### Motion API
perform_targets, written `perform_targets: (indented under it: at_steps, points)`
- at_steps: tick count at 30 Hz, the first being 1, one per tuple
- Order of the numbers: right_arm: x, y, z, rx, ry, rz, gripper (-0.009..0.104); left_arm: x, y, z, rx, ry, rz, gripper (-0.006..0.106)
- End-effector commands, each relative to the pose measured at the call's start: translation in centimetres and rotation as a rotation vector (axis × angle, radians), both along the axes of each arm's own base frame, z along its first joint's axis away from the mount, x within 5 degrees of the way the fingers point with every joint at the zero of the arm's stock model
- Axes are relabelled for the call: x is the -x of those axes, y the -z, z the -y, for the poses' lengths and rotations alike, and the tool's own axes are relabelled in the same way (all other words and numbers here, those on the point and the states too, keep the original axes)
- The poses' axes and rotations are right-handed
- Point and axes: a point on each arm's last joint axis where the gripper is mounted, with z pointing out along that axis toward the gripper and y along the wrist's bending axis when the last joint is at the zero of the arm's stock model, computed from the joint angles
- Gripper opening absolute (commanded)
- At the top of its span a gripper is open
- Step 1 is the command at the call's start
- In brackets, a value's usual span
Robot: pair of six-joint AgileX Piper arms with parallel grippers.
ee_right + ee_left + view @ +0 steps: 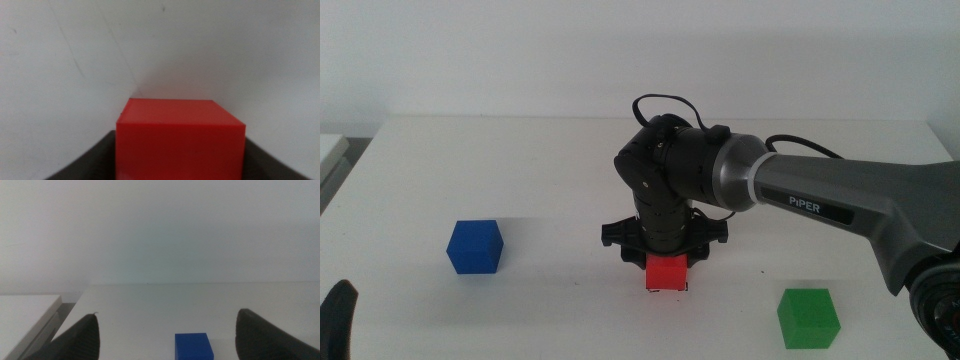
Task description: Stack red cubes first, then green, then blue cubes in a specific spot.
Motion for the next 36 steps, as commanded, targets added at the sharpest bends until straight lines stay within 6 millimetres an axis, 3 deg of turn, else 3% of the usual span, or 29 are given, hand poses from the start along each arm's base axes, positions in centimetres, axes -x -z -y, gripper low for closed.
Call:
perform_targets:
  at_steps: [1,5,7,9,14,18,22,25,29,36]
  points:
    - [0.1,-0.2,0.1,0.002,0.0,0.004,0.056,0.0,-0.2,0.0,0.012,-0.003,0.018,0.091]
    - [0.0,-0.4,0.2,0.004,-0.002,0.012,0.074,0.0,-0.2,0.0,0.012,-0.003,0.018,0.091]
    - [0.1,-1.8,0.4,-0.009,-0.007,0.036,0.081,0.0,-0.2,0.0,0.012,-0.003,0.018,0.091]
    - [0.4,-4.5,0.8,-0.034,-0.039,0.084,0.086,0.0,-0.2,0.0,0.012,-0.003,0.018,0.091]
    - [3.3,-14.4,3.9,-0.099,-0.104,0.207,0.087,0.0,-0.2,0.0,0.012,-0.003,0.018,0.091]
    - [6.8,-19.3,7.5,-0.086,-0.109,0.3,0.087,0.0,-0.2,0.0,0.012,-0.003,0.018,0.091]
    - [10.6,-20.0,10.2,-0.134,-0.08,0.28,0.087,0.0,-0.2,0.0,0.012,-0.003,0.018,0.091]
    - [11.9,-19.3,11.8,-0.136,-0.02,0.263,0.087,0.0,-0.2,0.0,0.012,-0.003,0.018,0.091]
    - [12.3,-18.3,13.5,-0.117,0.042,0.247,0.087,0.0,-0.2,0.0,0.012,-0.003,0.018,0.091]
    - [11.9,-17.9,14.3,-0.099,0.048,0.231,0.087,0.0,-0.2,0.0,0.012,-0.003,0.018,0.091]
